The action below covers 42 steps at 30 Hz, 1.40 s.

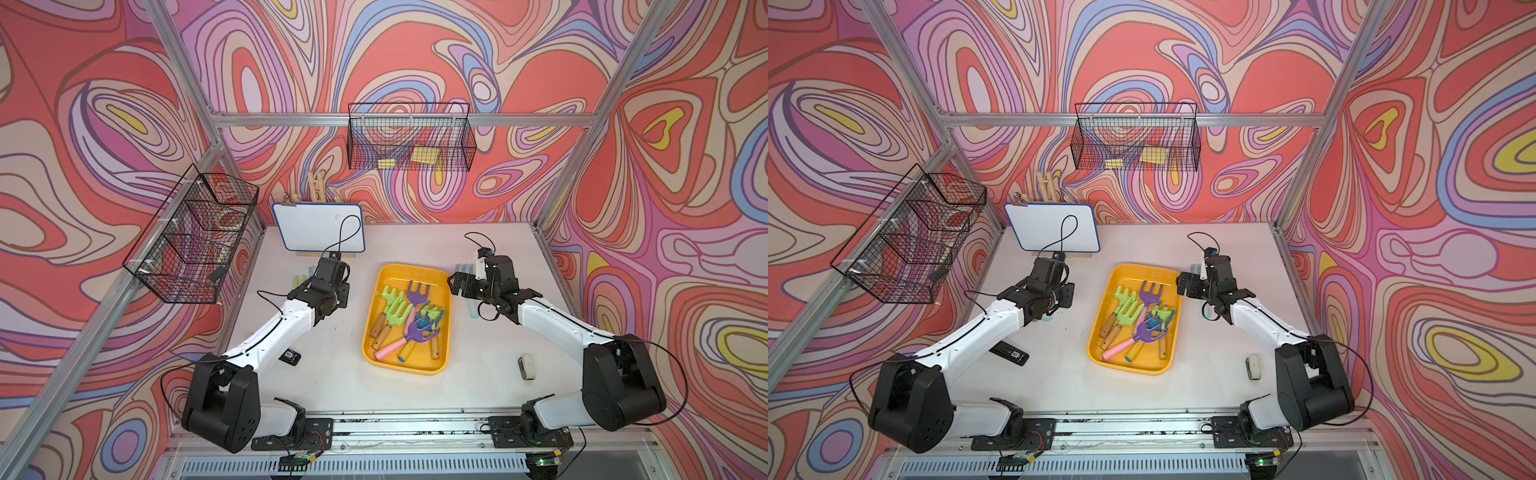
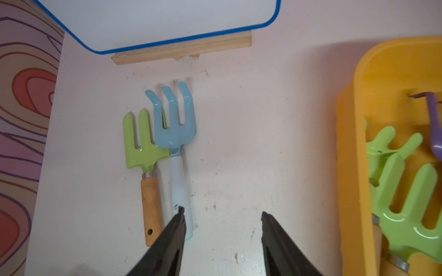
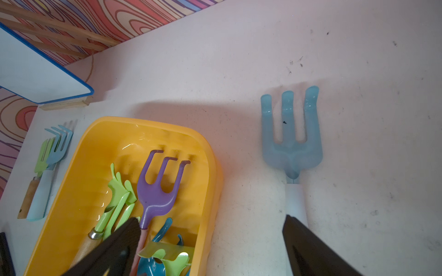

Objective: Take the hand rake out of the storage box
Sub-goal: Adjust the storage box at the center of the board.

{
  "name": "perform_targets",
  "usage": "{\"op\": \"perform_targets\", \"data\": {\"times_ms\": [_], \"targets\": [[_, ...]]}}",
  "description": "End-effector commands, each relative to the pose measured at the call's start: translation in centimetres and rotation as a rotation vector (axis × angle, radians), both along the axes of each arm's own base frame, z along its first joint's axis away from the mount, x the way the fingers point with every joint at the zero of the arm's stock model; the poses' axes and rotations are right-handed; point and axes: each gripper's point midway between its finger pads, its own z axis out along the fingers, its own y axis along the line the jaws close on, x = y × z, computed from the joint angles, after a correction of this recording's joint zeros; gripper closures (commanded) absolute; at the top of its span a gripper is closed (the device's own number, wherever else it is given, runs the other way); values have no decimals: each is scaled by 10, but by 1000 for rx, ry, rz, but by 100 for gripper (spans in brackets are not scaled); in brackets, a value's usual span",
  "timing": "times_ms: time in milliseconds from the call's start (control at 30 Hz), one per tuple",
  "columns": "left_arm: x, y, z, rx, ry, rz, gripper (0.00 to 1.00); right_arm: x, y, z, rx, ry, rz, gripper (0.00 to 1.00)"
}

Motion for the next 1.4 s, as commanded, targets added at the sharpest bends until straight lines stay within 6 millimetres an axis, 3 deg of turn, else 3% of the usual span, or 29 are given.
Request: {"op": "perform_targets", "data": {"times_ms": [0,167,267,367,533,900,1367], "targets": [[-2,-24,4,-120,-6,-39,48,0,0,9,8,-27,7,2],[-9,-80,19,-438,-16,-164,52,1,1,5,10,-7,10,2],[-18,-94,23,-417,-25,-191,52,2,6,3,26,6,29,2],[-28,-107,16,-424,-35,-226,52,1,6,2,30,9,29,2],[-29,-103,2,-391,-83,-232,52,2,9,-8,30,34,43,2],[-31,-112,4,-441,-77,-259,52,5,35,-33,125,106,128,2],[-36,-115,8,-460,-81,-273,52,6,72,-34,213,103,261,2]]}}
